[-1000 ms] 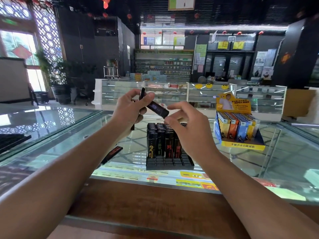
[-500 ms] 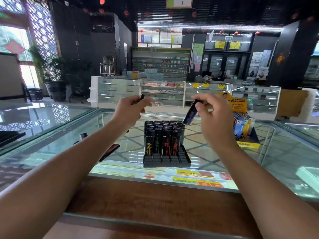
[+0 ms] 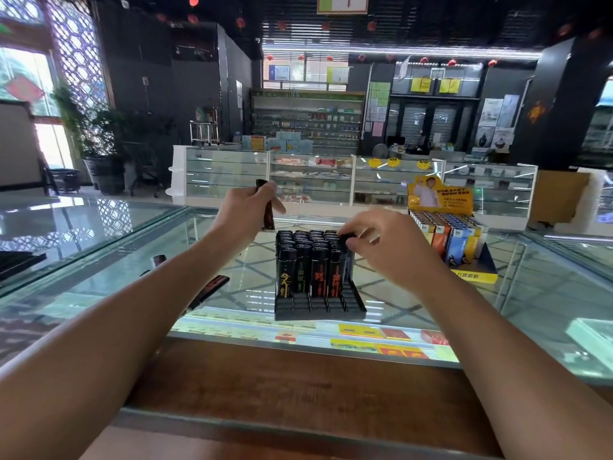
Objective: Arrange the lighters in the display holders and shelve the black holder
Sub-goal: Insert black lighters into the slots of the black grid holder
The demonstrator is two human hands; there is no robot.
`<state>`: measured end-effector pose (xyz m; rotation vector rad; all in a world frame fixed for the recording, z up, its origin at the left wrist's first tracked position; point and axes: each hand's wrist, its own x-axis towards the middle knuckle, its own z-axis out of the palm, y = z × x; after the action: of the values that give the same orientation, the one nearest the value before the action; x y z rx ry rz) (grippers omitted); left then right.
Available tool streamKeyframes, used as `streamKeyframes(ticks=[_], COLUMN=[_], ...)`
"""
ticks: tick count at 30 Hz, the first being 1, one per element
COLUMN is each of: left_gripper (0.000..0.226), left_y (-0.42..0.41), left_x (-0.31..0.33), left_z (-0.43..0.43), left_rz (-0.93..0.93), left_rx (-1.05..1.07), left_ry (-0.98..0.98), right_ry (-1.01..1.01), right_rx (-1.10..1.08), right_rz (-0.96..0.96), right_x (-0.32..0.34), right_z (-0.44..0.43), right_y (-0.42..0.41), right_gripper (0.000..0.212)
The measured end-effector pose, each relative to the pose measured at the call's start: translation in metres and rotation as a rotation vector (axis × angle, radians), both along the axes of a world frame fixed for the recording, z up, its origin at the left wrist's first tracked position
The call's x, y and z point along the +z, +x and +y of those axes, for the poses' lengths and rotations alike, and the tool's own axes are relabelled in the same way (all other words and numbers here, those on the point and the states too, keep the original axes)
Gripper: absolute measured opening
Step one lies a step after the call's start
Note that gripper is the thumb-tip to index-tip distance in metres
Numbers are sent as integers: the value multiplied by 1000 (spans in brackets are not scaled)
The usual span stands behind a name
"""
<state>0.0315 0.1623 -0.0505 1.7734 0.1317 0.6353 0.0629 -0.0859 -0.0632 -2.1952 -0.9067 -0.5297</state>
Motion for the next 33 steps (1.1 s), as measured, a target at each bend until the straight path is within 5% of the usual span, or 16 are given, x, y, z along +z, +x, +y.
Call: streamKeyframes(ticks=[7,20,27,33], left_gripper=[23,23,13,27], left_y=[-1,0,-5,-6], left_x=[-1,-2,2,1], left_z=[3,1,-6,-8], left_rz=[-51,-183,-273,-239], left_rx=[-169,-264,-276,-315], left_ry=[-20,19,24,53], right_ry=[-80,-85,389,514], right_rx=[-28,-105,126,151], right_rz=[6,-98,41,-16], right_x=[3,4,8,8], right_z=[-3,-1,22,22], right_y=[-1,-5,-28,-24], right_gripper=[26,12,15,6])
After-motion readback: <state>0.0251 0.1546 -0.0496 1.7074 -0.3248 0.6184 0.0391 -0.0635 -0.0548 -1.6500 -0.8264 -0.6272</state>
